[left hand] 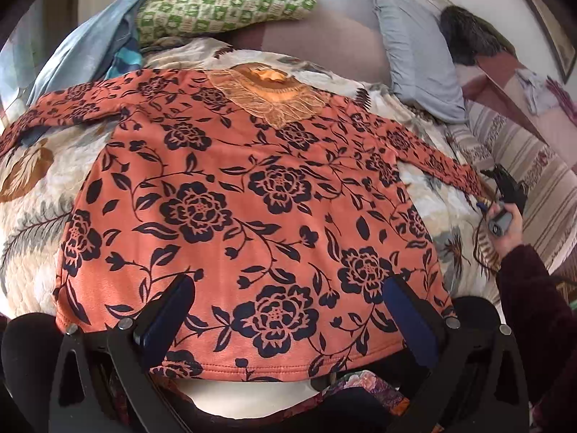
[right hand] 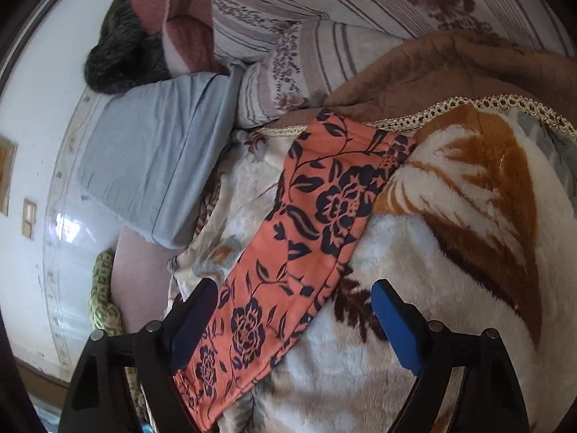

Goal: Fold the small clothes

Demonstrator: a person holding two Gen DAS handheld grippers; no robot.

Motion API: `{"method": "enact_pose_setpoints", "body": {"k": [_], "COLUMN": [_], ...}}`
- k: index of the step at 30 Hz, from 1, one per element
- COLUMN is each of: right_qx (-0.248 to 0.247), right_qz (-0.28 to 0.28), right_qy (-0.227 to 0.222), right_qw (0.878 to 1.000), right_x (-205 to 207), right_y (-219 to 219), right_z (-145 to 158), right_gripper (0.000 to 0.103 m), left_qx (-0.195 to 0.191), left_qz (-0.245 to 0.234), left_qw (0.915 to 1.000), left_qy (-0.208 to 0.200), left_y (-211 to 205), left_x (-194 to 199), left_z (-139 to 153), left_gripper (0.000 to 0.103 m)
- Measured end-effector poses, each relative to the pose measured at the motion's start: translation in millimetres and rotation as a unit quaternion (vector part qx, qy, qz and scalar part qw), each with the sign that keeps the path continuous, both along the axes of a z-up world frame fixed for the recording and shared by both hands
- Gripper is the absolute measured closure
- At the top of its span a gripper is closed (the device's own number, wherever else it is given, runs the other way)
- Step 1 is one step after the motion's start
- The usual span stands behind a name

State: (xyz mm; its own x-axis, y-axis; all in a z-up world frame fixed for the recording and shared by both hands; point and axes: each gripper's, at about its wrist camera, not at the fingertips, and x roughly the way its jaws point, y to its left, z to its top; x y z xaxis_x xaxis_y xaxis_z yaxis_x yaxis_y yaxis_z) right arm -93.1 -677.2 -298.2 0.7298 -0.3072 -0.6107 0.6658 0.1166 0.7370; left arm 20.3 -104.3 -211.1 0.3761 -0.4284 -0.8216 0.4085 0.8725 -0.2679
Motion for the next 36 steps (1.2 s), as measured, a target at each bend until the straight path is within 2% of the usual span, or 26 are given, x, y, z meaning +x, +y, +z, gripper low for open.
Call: {"method": "enact_pose_setpoints", "body": {"k": [1,3,6,8,10,11,12,15,19,22,24,28,31,34,36], "right_qx": [0.013,0.023,0.020,0.028,0.045,0.057,0.061,0.030,-0.019,-0.046,-0.065,-0.086,-0.087,-0.084,-0.073], "right_qz": [-0.005,-0.011,0.001,0.005,-0.005,-0.012,-0.024,-0.037,0.000,0.052,0.100,0.193,0.257,0.317,0.351], "right_qy": [-0.001,-0.010,-0.020,-0.014,-0.018,-0.018,-0.020,-0.042,-0.066,-0.088,-0.092,-0.093,-0.090,-0.079,-0.075], "right_qw": [1.000,1.000,1.000,0.999,0.999,0.998,0.998,0.998,0.998,0.994,0.989,0.973,0.958,0.942,0.931], "right_x": [0,3,16,25,27,26,23,17,29,56,83,150,205,261,292], "right_y": [-8,-22,-39,-49,-55,-56,-56,-43,-16,14,43,115,183,257,304], "right_z": [-7,-14,-18,-23,-30,-35,-37,-21,23,62,89,125,133,126,111], "right_gripper": [0.015,0.025,0.028,0.040,0.070,0.090,0.094,0.096,0.097,0.097,0.097,0.097,0.097,0.097,0.097], "left_qx": [0.009,0.025,0.044,0.048,0.057,0.066,0.070,0.060,0.087,0.110,0.111,0.102,0.095,0.112,0.113], "left_qz": [-0.017,-0.044,-0.056,-0.050,-0.041,-0.033,-0.025,0.006,0.042,0.079,0.102,0.172,0.234,0.284,0.306], "left_qw": [0.9998,0.9987,0.9974,0.9975,0.9975,0.9973,0.9972,0.9982,0.9932,0.9838,0.9786,0.9689,0.9550,0.9363,0.9350], "left_qy": [0.004,0.010,0.010,0.010,0.005,0.001,-0.001,-0.010,-0.065,-0.118,-0.140,-0.146,-0.156,-0.173,-0.140], "left_y": [-7,-20,-29,-28,-26,-24,-21,-7,12,31,47,80,105,129,147], "left_x": [-2,-4,-7,-4,0,3,7,21,52,83,105,154,180,188,194], "left_z": [-2,-7,-12,-12,-12,-11,-11,-5,7,13,12,1,-13,-32,-43], "left_gripper": [0.000,0.000,0.000,0.000,0.000,0.000,0.000,0.000,0.000,0.000,0.000,0.000,0.000,0.000,0.000]}}
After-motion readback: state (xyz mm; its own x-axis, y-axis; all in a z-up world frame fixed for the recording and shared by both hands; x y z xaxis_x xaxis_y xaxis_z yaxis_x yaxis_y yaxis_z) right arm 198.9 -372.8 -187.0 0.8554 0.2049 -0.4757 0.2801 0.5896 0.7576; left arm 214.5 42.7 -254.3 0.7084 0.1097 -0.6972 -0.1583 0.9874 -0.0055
